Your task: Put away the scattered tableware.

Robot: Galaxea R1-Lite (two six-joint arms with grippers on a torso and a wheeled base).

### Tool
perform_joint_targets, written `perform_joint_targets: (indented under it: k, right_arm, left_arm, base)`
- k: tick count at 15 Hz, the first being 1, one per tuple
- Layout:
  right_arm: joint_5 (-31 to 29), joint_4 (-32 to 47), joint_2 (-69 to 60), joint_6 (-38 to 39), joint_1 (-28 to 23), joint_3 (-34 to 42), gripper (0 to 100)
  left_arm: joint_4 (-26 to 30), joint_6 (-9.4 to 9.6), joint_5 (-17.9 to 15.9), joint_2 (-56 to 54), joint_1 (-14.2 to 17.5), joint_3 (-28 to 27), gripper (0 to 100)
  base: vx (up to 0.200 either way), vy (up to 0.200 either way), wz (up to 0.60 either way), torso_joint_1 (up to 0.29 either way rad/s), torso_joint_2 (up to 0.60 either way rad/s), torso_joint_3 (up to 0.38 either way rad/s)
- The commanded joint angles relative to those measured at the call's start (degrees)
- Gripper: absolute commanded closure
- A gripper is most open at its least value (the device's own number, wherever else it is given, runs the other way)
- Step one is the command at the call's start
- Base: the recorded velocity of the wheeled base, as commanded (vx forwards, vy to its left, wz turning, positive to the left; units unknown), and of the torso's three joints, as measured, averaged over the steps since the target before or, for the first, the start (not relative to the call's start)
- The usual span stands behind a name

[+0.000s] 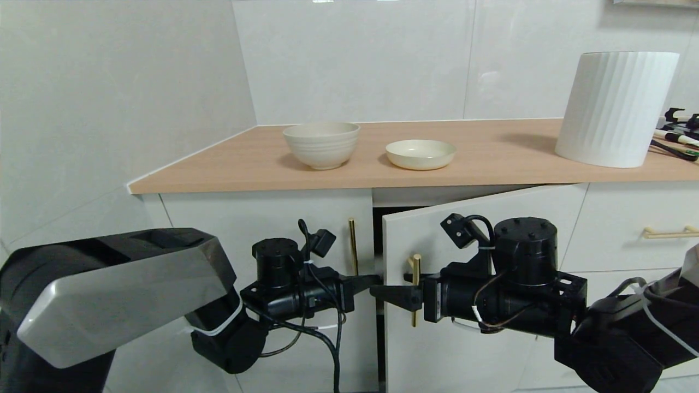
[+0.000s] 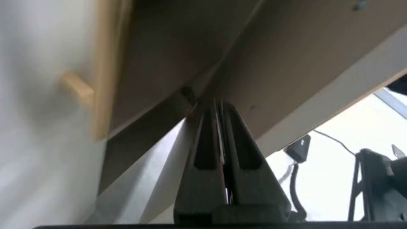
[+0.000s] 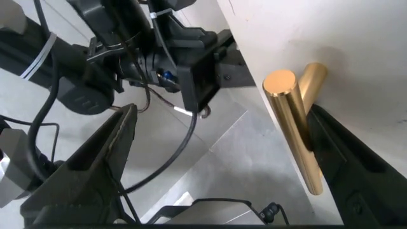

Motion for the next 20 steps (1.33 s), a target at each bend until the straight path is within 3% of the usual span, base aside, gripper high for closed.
perform_joint_targets:
  k: [1,4,10,20]
  right_arm:
    - [0.1,0.3,0.1,0.0,0.1,0.3,0]
    - [0.1,0.2,-0.2,-0.2,0.1,1.1,0]
    - [-0.1,-2.5,-0.2,-1.8,-1.2,4.0,0]
    - [-0.5,-2.6,-2.9,-2.2,-7.5,9.0,0]
  left_arm:
    - [0.3,0.02,0.0,0.5,-1.4,-2.9,100]
    - [2.0,0.02,0.0,1.7,-2.3,-6.8,100]
    - [0.7,0.02,0.0,0.7,-6.1,-6.0,100]
    - [0.6,-0.25,0.0,-0.8,-9.2,-5.2,100]
  base:
    - [0.0,0.0,0.0,0.0,0.0,0.0]
    - [0.0,0.0,0.0,0.0,0.0,0.0]
    - [0.0,0.0,0.0,0.0,0.0,0.0]
    - [0.0,0.0,0.0,0.0,0.0,0.0]
